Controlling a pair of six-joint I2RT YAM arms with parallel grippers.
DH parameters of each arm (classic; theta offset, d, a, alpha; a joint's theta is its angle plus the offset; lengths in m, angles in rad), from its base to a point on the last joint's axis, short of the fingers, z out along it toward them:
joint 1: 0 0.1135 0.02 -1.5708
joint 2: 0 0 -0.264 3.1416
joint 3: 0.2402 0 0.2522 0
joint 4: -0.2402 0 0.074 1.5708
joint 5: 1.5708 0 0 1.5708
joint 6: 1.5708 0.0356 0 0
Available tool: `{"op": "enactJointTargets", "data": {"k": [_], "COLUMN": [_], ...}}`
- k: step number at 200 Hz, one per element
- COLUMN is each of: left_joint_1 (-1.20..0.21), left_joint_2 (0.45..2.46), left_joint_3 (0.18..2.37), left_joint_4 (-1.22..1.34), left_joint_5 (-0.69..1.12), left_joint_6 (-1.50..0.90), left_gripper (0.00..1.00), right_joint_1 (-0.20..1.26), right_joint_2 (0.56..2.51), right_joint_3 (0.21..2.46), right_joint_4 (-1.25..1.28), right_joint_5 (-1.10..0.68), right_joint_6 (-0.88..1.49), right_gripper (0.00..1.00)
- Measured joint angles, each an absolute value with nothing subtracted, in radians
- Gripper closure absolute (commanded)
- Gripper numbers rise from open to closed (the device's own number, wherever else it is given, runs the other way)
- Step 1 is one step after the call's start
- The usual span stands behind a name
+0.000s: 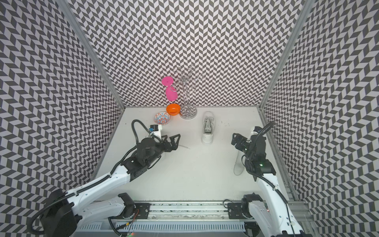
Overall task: Remove the insole from the shoe
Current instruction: Move the shoe to the center of the board.
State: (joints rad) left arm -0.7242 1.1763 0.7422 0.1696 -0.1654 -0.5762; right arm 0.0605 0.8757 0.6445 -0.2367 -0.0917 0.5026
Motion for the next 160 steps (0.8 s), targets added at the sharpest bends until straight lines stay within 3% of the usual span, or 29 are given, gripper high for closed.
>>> {"op": "enactJointTargets", "data": {"k": [37, 89, 160], "left_joint_1": [-0.745, -0.746, -0.719], "left_joint_2": [1.482, 1.833, 2.039], "left_joint_3": [0.972, 1.277, 1.441], "left_joint_4": [0.126, 0.033, -0.007], "left_joint_5": [-0.134, -0.086, -0.027], "left_joint_6": [-0.546, -0.509, -0.492], "left_gripper": [0.02, 0.08, 0.26], "right_joint_1": [0.148, 0.165, 0.174], "right_joint_2": [1.073, 1.281, 1.474], "right_joint_3": [0.699, 0.767, 0.832], "right_joint_4": [-0.176, -0.088, -0.017], "right_joint_5": [-0.106, -0.149, -0.178], "right_joint_6": [0.497, 0.488, 0.490], "right_gripper": [0.12, 0.12, 0.13]}}
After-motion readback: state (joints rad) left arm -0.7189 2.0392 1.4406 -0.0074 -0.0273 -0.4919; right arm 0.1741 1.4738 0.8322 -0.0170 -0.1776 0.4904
